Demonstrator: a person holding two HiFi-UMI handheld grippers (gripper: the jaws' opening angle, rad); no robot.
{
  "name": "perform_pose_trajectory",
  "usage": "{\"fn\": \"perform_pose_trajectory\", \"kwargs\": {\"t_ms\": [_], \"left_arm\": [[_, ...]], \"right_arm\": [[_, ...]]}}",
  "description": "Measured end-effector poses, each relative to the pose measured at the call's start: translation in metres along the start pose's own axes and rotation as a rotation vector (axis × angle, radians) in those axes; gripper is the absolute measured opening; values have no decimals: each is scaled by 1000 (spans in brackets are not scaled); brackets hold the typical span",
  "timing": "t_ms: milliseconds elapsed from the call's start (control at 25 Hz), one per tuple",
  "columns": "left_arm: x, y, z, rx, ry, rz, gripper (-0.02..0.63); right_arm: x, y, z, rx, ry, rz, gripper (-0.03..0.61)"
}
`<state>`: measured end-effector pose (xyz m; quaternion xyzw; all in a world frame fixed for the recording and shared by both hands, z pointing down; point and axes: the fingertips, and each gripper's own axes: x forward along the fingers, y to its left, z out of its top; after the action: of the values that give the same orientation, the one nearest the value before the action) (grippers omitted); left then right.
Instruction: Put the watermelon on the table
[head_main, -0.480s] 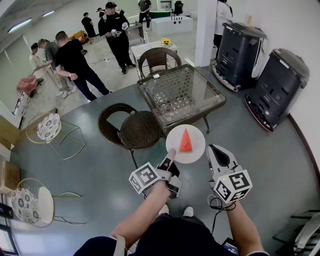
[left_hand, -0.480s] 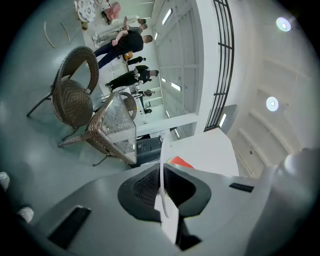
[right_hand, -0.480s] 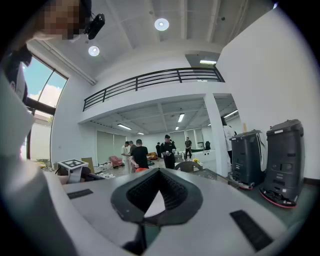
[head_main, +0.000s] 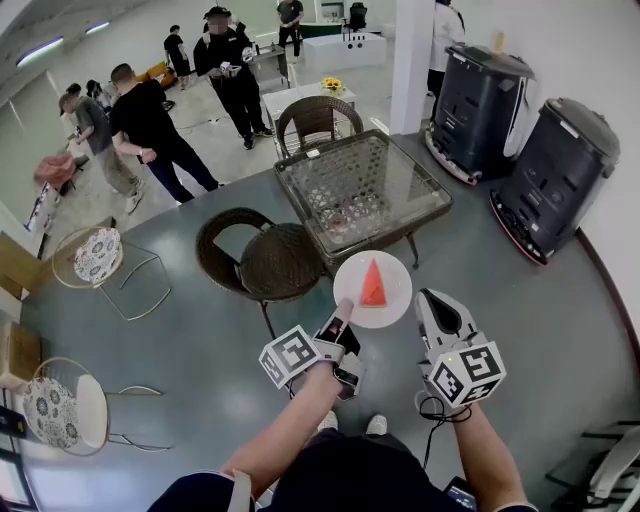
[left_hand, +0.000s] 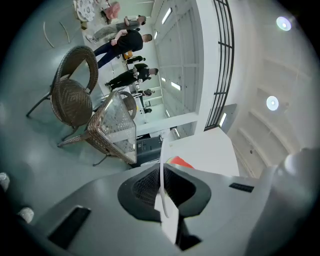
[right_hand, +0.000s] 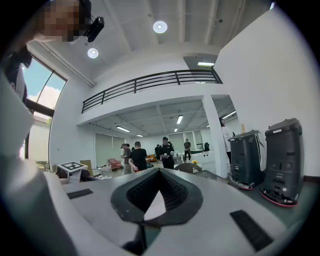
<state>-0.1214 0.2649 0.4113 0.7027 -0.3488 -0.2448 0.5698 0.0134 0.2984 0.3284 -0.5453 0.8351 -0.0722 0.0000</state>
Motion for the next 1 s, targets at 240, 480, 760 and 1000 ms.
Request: {"fn": "perform_pose_trajectory", "kwargs": {"t_ms": [240, 480, 760, 1000], "left_arm": [[1, 3, 0, -1, 3, 4, 12], [3, 1, -4, 0, 3, 5, 12], [7, -3, -10, 8, -2, 8, 12], [14, -5, -16, 16, -12, 10, 12]], "right_arm": [[1, 0, -2, 0, 1, -1, 0], [0, -4, -1, 0, 2, 3, 0], [-3, -10, 3, 0, -6, 14, 0], [-4, -19, 2, -6, -12, 35, 0]]}}
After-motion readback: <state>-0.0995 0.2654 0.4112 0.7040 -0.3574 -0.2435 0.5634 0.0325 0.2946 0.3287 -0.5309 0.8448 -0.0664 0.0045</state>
